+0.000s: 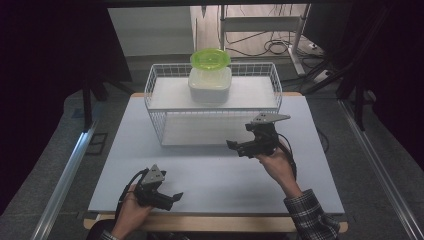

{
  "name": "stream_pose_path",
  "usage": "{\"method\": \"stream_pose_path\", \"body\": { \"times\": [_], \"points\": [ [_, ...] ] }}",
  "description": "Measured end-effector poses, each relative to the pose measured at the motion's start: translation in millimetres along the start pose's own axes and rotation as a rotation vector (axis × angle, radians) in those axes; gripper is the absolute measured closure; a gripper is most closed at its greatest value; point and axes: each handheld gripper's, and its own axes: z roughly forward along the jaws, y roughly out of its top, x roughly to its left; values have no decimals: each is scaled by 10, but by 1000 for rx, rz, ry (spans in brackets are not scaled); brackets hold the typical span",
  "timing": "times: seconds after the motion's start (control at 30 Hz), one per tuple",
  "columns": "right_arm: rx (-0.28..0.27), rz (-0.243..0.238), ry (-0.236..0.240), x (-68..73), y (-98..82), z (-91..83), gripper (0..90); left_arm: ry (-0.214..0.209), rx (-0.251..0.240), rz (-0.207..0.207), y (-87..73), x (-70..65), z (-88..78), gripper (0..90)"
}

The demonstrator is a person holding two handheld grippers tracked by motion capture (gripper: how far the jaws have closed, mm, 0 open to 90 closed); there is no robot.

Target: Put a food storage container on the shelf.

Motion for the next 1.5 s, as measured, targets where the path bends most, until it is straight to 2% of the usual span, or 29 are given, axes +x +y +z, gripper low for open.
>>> {"method": "stream_pose_path", "body": {
  "times": [0.23, 0.5, 0.77, 1.13, 1.5],
  "points": [
    [12, -31, -12, 57, -104, -30, 8, -2, 0, -1, -1, -3, -2, 16],
    [27, -22, -19, 59, -265, -35, 4, 1, -5, -2, -1, 2, -9, 15],
    [53, -27, -46, 73, -470, -61, 4, 1, -11, -7, -1, 4, -10, 15],
    [115, -21, -71, 15, -764, -93, 3, -2, -15, -18, -4, 15, -12, 15],
    [173, -24, -97, 17, -968, -77, 1, -5, -11, -21, -9, 21, -3, 15]
  ]
}}
